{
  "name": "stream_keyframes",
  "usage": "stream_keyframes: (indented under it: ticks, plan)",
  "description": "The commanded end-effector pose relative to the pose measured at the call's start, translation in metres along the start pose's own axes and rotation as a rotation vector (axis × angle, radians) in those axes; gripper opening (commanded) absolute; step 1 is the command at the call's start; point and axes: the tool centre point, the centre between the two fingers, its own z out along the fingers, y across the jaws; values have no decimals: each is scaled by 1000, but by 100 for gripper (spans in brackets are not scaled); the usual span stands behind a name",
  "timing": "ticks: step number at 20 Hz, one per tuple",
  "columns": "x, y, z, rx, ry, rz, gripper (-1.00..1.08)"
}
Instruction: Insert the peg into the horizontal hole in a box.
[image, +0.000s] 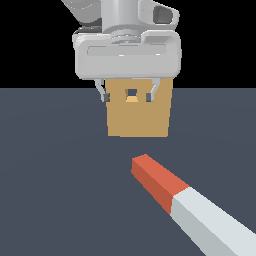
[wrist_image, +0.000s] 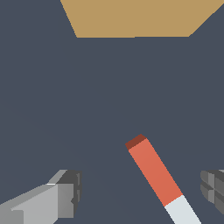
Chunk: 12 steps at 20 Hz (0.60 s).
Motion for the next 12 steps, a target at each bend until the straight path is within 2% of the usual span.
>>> stream_keyframes:
  ticks: [1, 12]
  plan:
    - [0, 0, 0, 0, 0, 0, 100]
    - [-17, 6, 10, 1, 0, -52, 100]
